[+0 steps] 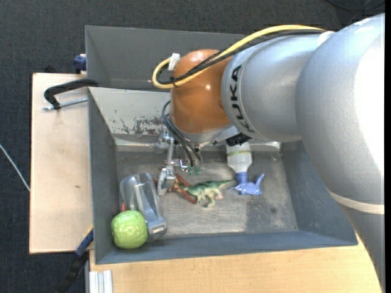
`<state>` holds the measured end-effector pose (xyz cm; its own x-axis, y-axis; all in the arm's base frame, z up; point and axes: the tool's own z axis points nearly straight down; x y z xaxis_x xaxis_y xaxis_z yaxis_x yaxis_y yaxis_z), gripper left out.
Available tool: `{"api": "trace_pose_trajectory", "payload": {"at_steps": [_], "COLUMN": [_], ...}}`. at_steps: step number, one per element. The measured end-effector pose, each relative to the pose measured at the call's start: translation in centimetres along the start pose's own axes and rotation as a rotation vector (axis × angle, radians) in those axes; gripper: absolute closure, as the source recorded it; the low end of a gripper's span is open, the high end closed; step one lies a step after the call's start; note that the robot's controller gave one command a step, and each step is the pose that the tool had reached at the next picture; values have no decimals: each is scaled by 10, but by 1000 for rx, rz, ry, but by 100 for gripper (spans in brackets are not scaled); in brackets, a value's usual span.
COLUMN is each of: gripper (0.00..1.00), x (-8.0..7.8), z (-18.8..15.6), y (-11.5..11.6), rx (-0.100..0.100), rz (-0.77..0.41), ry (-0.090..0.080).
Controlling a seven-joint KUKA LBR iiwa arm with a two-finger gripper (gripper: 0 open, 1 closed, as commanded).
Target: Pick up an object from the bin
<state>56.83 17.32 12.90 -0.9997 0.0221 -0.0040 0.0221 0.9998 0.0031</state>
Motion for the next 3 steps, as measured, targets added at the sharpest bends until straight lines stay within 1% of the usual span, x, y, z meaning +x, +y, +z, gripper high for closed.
{"api": "trace_pose_trajectory", "payload": {"at_steps": [1,2,3], "gripper": [0,100,100], "x": [2,-2,-2], "z": [35,52,52], "y": [-42,-64,-64], "rx": [2,-1,-1], "rz": [73,-84,-84], "ry": [6,4,4]}}
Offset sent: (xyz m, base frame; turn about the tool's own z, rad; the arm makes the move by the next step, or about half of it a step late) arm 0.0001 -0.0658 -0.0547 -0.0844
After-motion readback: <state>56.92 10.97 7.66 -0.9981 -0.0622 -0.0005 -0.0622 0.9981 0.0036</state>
